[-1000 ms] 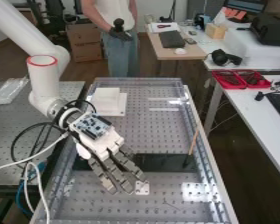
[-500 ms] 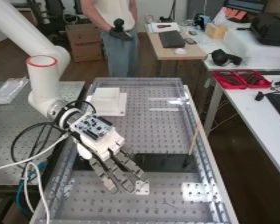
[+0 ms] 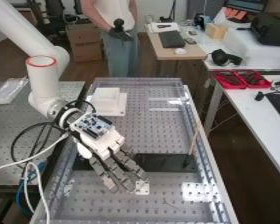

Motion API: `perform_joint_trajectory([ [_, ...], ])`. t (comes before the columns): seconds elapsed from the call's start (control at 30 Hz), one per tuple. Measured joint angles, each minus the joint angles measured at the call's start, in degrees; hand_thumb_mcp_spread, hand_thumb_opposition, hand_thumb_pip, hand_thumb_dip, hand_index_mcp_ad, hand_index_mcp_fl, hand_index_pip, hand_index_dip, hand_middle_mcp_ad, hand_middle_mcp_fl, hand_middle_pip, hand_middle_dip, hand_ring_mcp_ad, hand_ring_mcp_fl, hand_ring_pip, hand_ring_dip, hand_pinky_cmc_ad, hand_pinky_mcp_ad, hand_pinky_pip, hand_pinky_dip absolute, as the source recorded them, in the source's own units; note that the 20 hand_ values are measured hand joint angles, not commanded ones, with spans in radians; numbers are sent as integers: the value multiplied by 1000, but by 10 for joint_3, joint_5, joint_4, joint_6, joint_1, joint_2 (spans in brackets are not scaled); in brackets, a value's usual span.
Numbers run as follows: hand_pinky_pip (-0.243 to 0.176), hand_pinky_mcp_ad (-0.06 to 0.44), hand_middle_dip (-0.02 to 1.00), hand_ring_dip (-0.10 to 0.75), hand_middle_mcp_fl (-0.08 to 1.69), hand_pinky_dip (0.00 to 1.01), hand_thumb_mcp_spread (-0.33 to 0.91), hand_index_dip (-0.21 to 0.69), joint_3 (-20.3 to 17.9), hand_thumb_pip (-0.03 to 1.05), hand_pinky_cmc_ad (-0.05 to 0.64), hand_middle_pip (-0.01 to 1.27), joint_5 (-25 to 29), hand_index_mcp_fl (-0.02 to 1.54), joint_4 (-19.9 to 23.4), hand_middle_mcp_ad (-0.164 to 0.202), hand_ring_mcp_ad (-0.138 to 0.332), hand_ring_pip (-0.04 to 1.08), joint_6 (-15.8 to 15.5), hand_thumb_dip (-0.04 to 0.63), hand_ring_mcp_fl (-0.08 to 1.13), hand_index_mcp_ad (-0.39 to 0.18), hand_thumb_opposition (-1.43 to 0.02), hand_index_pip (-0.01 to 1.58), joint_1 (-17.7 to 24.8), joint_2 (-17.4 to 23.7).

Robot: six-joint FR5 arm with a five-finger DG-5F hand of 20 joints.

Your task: Grab the bearing and place it in the white container

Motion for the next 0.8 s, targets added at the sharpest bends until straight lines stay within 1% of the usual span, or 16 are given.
perform_joint_trajectory([
  [0.07, -89, 227, 188, 91, 9, 475, 332, 157, 0, 731, 344, 124, 0, 10, 1, 42, 176, 75, -1, 283, -2, -19, -824, 1545, 0, 0],
  [0.4, -89, 232, 188, 91, 10, 475, 332, 157, 1, 731, 344, 126, -3, 12, -1, 44, 176, 75, -12, 283, -2, -19, -824, 1545, 0, -2],
  [0.47, -89, 227, 188, 91, 10, 475, 332, 157, 1, 731, 344, 126, -4, 12, 0, 44, 176, 75, -13, 283, -2, -23, -824, 1545, 0, -2],
  [0.53, -89, 211, 188, 91, 7, 475, 332, 157, 1, 731, 344, 126, -4, 12, 0, 44, 176, 75, -13, 283, -2, -23, -824, 1545, 0, -2],
  [0.8, -89, 215, 188, 91, 9, 475, 332, 157, 0, 721, 344, 124, -3, 10, 2, 42, 176, 75, -19, 281, -2, -23, -826, 1557, 0, -2],
])
